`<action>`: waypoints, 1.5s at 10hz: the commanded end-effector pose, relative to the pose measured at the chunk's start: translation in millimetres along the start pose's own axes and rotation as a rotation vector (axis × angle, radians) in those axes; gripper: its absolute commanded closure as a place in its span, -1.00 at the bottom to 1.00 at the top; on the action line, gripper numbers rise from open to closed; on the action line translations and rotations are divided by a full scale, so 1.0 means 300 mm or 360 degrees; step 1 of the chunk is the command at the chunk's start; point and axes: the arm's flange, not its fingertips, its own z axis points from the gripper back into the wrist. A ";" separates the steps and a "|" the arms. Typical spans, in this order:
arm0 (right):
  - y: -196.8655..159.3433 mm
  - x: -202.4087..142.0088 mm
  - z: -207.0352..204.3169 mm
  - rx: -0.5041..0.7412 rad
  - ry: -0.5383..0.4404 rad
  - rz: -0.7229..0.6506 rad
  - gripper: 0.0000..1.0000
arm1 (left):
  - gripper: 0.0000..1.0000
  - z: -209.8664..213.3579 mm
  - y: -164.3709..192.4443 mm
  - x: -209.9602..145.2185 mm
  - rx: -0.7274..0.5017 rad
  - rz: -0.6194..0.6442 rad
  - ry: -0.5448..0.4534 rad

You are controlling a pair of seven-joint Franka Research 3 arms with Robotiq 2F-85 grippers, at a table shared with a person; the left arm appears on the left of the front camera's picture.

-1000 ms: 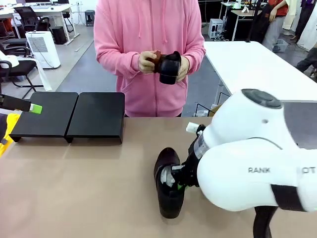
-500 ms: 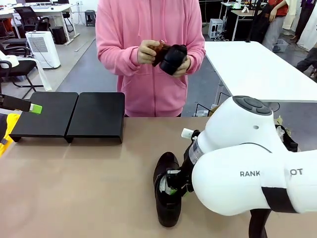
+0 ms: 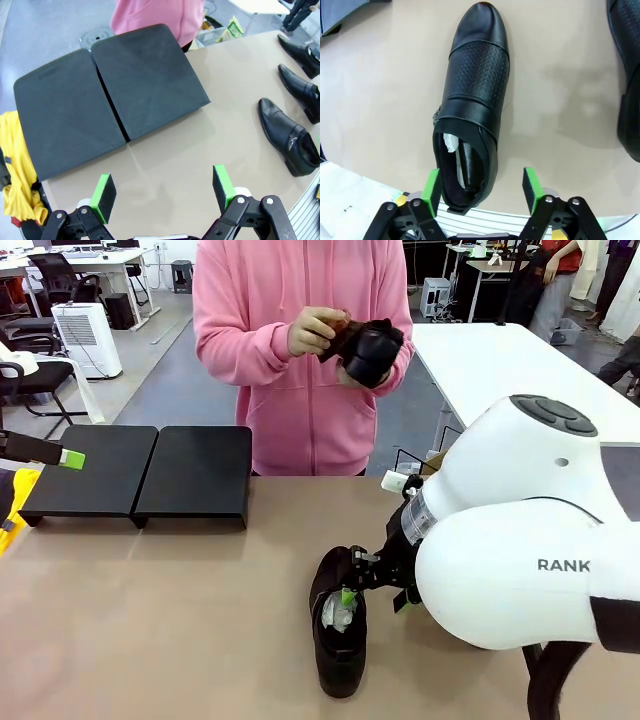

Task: Organize the shoes by placing them on the stand.
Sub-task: Pick up one Shoe and place it in the middle of the table, then place the Shoe from the middle of the table onto the Shoes Stand.

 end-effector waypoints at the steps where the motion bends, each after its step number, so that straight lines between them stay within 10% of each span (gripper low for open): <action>1: 0.006 0.000 -0.047 0.0004 0.0001 -0.0025 -1.00 | -1.00 0.004 0.004 -0.002 -0.0015 -0.0015 -0.0002; 9: -0.005 -0.003 -0.040 -0.0016 0.0028 -0.0008 -1.00 | -1.00 0.000 0.000 0.000 0.0000 0.0000 0.0000; 15: -0.601 0.057 0.346 -0.0029 -0.0333 -0.0582 -1.00 | -1.00 0.014 -0.712 -0.035 -0.0296 0.0120 0.0463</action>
